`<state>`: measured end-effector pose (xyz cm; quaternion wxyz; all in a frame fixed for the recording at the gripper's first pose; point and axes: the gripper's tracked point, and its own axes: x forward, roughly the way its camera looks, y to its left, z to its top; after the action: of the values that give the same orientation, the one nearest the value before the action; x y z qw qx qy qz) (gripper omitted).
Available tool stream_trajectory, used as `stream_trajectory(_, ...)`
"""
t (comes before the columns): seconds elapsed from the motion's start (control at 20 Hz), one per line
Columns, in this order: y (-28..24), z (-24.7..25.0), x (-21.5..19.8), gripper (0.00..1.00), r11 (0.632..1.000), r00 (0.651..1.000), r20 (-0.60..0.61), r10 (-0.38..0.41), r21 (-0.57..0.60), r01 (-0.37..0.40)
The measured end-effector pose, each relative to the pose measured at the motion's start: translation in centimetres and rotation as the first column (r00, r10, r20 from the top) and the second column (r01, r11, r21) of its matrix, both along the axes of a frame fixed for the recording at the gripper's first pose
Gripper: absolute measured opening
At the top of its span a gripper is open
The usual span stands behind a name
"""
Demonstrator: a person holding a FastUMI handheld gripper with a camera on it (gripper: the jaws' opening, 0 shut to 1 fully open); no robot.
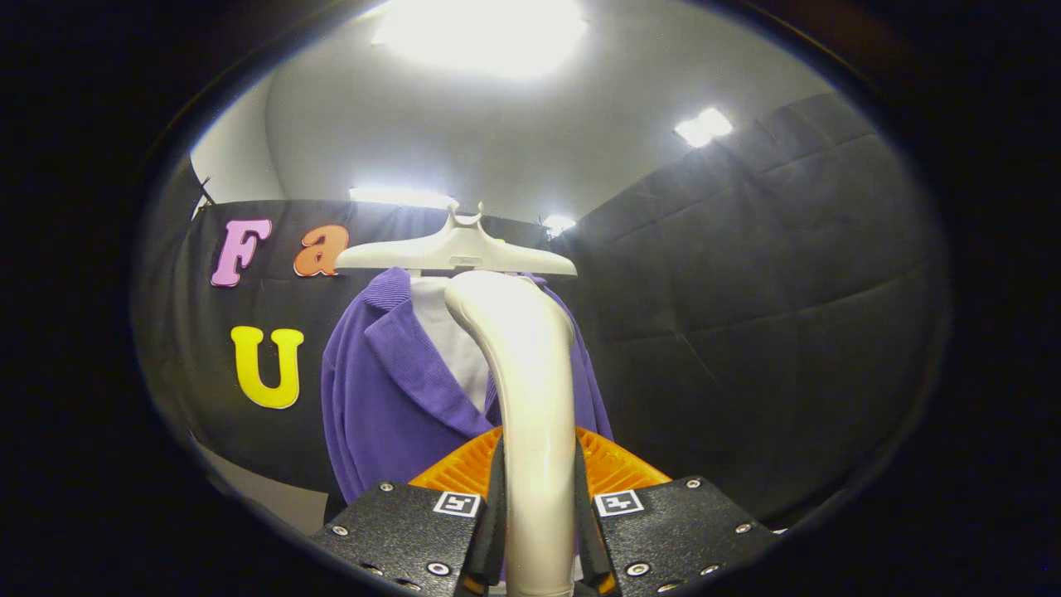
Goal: Iron the clothes twice with a garment steamer, once on the left side and once on the right side.
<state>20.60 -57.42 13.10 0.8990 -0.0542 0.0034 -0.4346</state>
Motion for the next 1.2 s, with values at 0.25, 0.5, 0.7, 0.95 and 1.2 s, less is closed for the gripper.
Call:
stream_trajectory(0.25,-4.3,-0.5,3.2,0.35,0.999,0.999,-0.032,-0.031,-0.009,0.030)
stream_trajectory(0.5,-6.4,-5.5,4.0,0.36,0.997,0.996,-0.067,-0.065,0.041,0.068)
stream_trajectory(0.7,-7.3,-10.7,3.2,0.36,0.991,0.987,-0.138,-0.088,0.093,0.101)
stream_trajectory(0.95,-6.5,-15.5,1.4,0.36,0.982,0.976,-0.190,-0.109,0.130,0.135)
stream_trajectory(1.2,-5.9,-19.5,-0.5,0.36,0.972,0.968,-0.212,-0.130,0.166,0.167)
